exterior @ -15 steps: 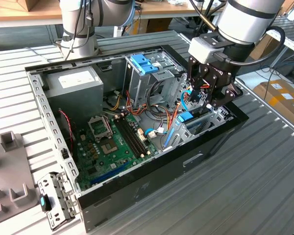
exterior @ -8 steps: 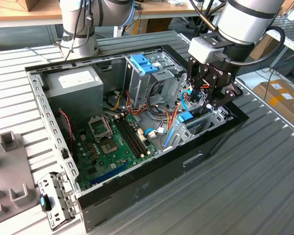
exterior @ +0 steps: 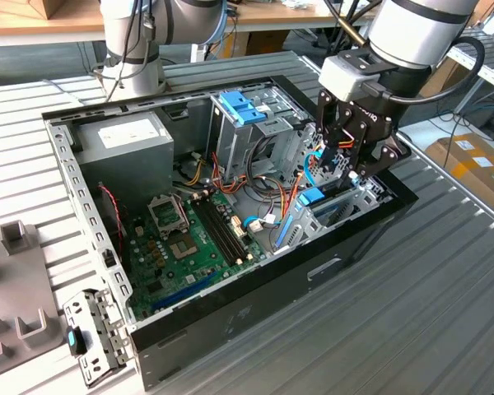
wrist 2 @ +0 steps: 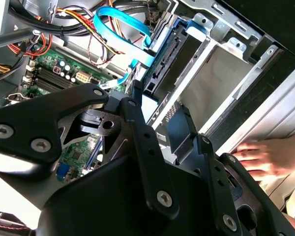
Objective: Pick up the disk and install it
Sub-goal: 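Insert the first disk wire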
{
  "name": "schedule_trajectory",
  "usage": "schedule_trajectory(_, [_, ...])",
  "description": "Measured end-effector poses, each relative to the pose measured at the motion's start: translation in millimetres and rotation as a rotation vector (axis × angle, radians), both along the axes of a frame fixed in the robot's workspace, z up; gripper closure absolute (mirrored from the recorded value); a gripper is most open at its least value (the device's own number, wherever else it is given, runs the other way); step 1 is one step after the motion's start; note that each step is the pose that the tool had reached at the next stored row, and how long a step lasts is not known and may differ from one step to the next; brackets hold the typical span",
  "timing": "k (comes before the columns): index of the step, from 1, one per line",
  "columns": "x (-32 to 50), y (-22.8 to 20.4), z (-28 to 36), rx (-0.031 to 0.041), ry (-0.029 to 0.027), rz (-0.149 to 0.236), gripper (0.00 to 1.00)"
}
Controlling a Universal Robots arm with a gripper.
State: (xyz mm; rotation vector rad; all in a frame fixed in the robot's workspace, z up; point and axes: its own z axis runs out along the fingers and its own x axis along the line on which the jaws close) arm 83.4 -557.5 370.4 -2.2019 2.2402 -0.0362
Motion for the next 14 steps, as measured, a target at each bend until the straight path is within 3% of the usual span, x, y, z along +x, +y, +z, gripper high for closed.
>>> schedule_trajectory(9, [5.4,0.7,0.4,0.0,0.0,0.002,0.52])
schedule_trajectory(14, [10.4,4.6,0.4,-0.0001,0.0,0.007,0.52])
